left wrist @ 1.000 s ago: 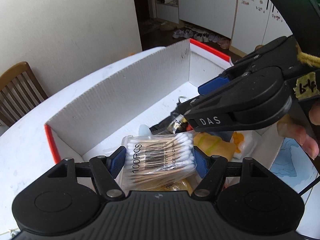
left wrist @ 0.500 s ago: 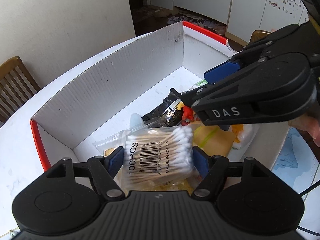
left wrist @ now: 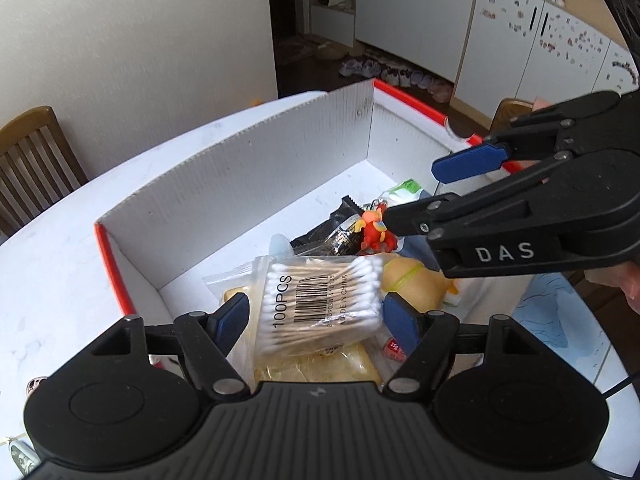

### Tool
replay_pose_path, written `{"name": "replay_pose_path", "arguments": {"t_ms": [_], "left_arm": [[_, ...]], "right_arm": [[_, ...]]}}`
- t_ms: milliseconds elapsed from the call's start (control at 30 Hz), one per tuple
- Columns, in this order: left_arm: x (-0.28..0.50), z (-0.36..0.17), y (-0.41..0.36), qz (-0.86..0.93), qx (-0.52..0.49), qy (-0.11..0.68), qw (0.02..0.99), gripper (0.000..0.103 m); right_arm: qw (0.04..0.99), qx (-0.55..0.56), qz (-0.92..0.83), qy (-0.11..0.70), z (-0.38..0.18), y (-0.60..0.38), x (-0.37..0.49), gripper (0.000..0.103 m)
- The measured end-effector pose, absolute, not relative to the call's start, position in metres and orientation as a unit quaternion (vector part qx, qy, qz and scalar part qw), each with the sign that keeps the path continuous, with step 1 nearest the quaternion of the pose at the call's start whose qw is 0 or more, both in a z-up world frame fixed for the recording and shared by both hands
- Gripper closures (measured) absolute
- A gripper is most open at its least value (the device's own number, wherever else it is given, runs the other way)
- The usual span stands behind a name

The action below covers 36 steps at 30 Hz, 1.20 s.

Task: Organize objects
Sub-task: 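Open both tools to release the swab pack and keychain in the box, then withdraw both tools from the box toward the tape dispenser and plush toy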

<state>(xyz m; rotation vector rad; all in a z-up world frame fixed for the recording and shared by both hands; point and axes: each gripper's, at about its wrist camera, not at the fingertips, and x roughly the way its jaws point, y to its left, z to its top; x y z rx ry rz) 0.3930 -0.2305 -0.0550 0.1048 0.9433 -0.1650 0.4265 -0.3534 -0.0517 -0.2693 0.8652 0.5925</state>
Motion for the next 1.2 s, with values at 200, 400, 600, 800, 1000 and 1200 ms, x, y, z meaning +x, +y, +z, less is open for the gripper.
{"name": "replay_pose_path", "arguments": {"t_ms": [200, 400, 600, 800, 1000, 1200], "left_arm": [[0.376, -0.038, -0.220, -0.078, 0.035, 0.432, 0.898, 0.030], [0.357, -0.021, -0.208, -0.075, 0.022, 0.413, 0.907, 0.029], [0.330, -0.005, -0.197, -0.083, 0.022, 0.394, 0.915, 0.027], [0.301, 0.009, -0.176, -0.086, 0.007, 0.378, 0.922, 0.023], [0.266, 0.020, -0.149, -0.081, 0.000, 0.363, 0.928, 0.023], [0.234, 0.027, -0.115, -0.068, -0.014, 0.354, 0.933, 0.023]], "right_arm": [[0.863, -0.118, 0.289, 0.396, -0.035, -0.356, 0.408, 0.042], [0.870, -0.117, 0.292, 0.380, -0.023, -0.355, 0.386, 0.040], [0.878, -0.114, 0.291, 0.362, -0.010, -0.352, 0.363, 0.037], [0.886, -0.103, 0.292, 0.345, 0.005, -0.341, 0.336, 0.033], [0.891, -0.087, 0.299, 0.331, 0.018, -0.323, 0.305, 0.024], [0.892, -0.089, 0.308, 0.320, 0.024, -0.296, 0.272, 0.018]]}}
